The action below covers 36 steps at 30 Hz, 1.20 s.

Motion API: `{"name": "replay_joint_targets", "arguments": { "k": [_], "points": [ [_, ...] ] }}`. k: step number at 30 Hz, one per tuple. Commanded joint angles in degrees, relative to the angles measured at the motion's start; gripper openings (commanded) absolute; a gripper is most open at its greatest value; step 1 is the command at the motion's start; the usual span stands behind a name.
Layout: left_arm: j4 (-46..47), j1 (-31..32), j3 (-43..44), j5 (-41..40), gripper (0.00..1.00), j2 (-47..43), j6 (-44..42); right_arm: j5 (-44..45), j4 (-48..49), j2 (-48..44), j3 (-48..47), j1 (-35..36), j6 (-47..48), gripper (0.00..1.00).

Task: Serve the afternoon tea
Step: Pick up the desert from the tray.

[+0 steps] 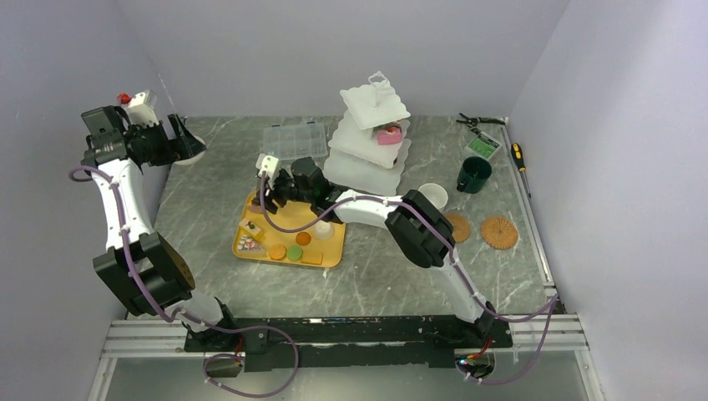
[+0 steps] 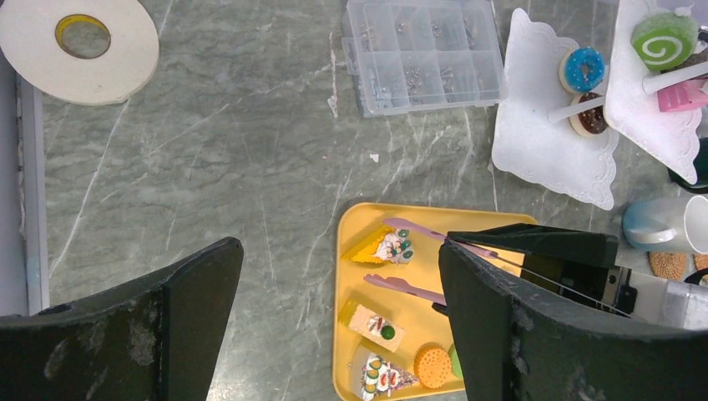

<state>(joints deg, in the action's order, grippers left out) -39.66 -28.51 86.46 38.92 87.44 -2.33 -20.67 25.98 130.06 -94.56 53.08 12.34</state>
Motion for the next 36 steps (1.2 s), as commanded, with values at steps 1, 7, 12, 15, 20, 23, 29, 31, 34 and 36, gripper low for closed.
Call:
{"name": "replay_joint_targets", "arguments": {
  "k": [1,7,12,15,20,23,29,31,34,36],
  "points": [
    [1.85,-0.80,0.98,3.12,0.93,-2.02,0.65,-2.92,-0.10,1.06,-4.05,0.03,2.80,0.66],
    [2.20,-1.15,0.50,3.71,0.93,-1.96,1.23,-1.76,-0.35,1.36,-3.42,0.39,4.95,0.63],
    [2.29,-1.53,0.84,4.24,0.93,-1.58,1.95,0.03,-0.88,0.41,-1.62,1.19,7.59,0.51],
    [2.46,-1.64,0.67,4.81,0.93,-1.68,1.98,2.27,0.91,-1.57,0.65,1.34,6.82,0.41],
    [2.68,-1.76,0.92,4.80,0.93,-1.99,1.98,5.91,3.80,-6.02,4.36,1.27,5.84,0.37],
    [2.82,-1.94,1.02,5.31,0.93,-2.30,1.99,7.85,5.54,-9.82,7.76,0.89,4.78,0.36],
    [3.35,-2.13,0.51,5.91,0.93,-2.54,4.13,12.48,9.21,-19.94,17.70,-1.87,1.20,0.36],
    [3.30,-2.08,0.80,5.81,0.93,-2.49,4.04,15.13,10.66,-23.34,21.86,-2.72,1.38,0.35],
    [3.28,-2.25,1.08,5.80,0.93,-2.54,4.00,19.80,12.91,-28.14,28.18,-3.75,1.01,0.35],
    [3.47,-2.38,0.97,6.22,0.93,-2.67,4.13,23.49,14.31,-31.10,32.82,-4.39,0.86,0.34]
  ]
}}
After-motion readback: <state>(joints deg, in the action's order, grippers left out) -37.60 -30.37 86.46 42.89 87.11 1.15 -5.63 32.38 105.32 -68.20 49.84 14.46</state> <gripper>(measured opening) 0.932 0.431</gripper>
